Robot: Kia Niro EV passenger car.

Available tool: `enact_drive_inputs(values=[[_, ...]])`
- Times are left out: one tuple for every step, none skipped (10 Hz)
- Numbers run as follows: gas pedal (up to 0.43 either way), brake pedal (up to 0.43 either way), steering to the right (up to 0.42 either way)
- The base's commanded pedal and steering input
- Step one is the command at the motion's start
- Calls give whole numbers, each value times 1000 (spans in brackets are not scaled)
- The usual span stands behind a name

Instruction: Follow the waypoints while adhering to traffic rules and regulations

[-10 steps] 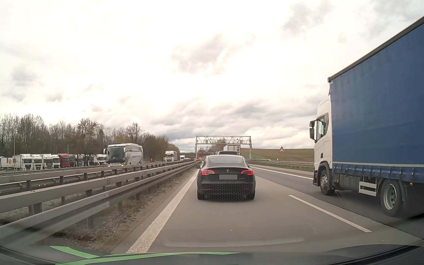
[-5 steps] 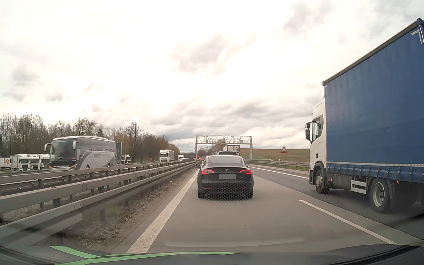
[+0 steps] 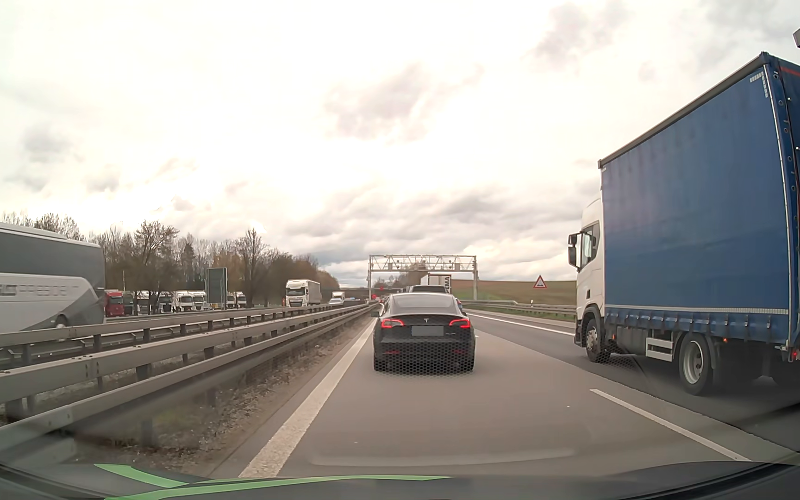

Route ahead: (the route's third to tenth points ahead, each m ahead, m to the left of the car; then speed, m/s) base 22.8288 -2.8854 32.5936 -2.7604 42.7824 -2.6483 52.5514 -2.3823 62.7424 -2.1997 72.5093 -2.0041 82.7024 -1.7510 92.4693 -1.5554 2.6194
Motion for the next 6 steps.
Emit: enact_drive_inputs(values=[[0, 0, -2], [0, 0, -1], [0, 0, -1], [0, 0, -1], [8, 0, -1], [28, 0, -1]])
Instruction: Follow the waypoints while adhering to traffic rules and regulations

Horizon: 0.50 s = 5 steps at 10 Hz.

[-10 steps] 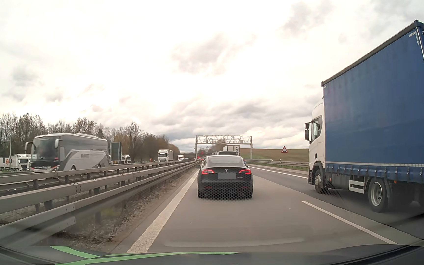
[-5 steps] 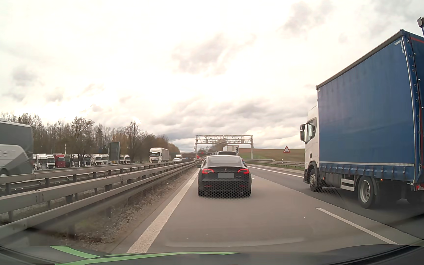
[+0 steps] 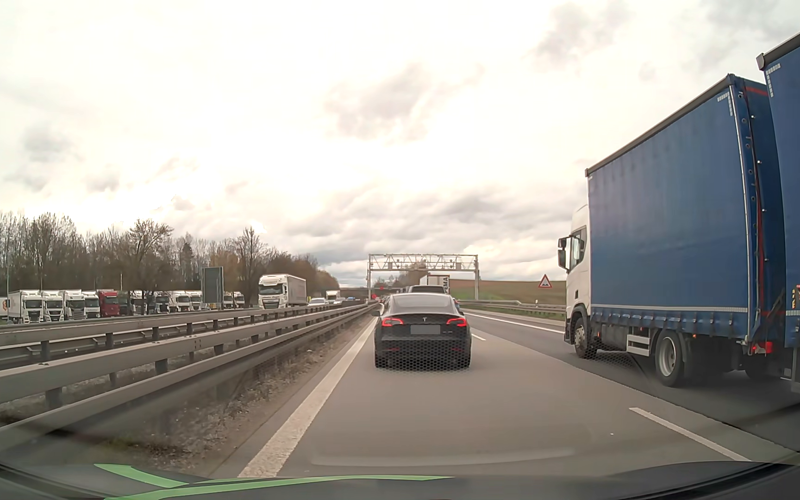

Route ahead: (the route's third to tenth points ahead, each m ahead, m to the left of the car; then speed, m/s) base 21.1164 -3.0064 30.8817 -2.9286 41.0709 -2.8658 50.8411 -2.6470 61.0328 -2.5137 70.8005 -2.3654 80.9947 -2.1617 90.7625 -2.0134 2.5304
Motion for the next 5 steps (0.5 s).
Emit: enact_drive_inputs(values=[[28, 0, -1], [39, 0, -2], [39, 0, -1], [39, 0, -2], [47, 0, -1]])
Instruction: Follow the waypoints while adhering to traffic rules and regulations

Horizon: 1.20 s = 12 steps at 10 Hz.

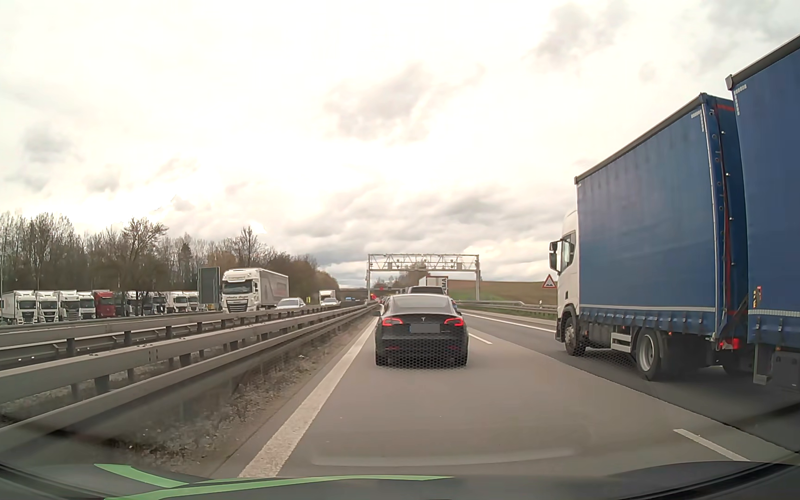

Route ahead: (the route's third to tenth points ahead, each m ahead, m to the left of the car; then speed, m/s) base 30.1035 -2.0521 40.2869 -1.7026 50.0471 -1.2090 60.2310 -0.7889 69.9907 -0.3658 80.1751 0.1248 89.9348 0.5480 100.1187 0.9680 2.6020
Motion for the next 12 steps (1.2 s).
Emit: enact_drive_inputs(values=[[47, 0, -2], [47, 0, -2], [47, 0, -2], [59, 0, -2], [59, 0, -2], [59, 0, -2], [59, 0, -2], [59, 0, -2], [59, 0, -2], [59, 0, -2], [67, 0, -2], [67, 0, -2]])
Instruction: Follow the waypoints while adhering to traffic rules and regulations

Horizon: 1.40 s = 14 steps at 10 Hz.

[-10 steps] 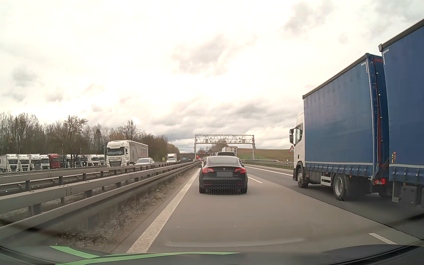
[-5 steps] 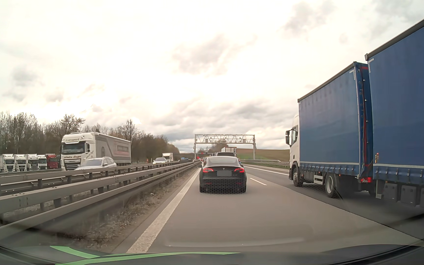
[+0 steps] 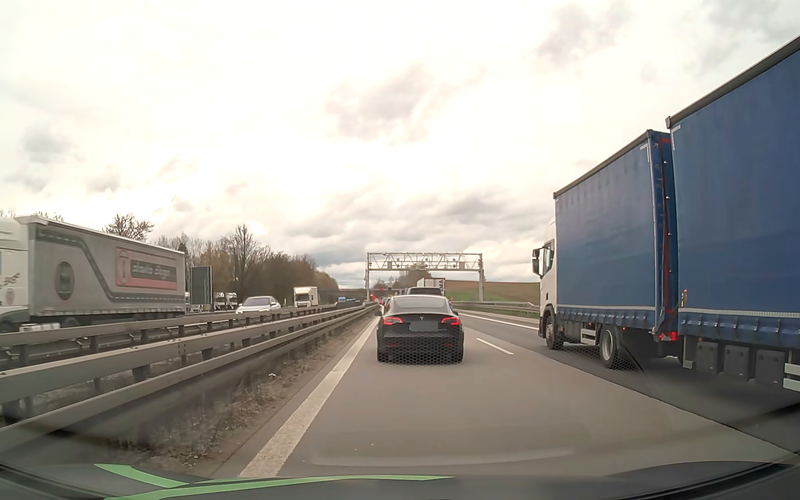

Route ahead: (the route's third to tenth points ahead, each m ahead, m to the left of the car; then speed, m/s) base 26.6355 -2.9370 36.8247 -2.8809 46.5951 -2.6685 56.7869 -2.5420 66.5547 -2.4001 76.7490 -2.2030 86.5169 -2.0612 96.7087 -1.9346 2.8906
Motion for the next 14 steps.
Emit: enact_drive_inputs(values=[[67, 0, -3], [67, 0, -3], [67, 0, -2], [67, 0, -4], [67, 0, -4], [67, 0, -5], [67, 0, -4], [67, 0, -4], [79, 0, -4], [79, 0, -4], [79, 0, -4], [79, 0, -4], [87, 0, -4], [87, 0, -4]])
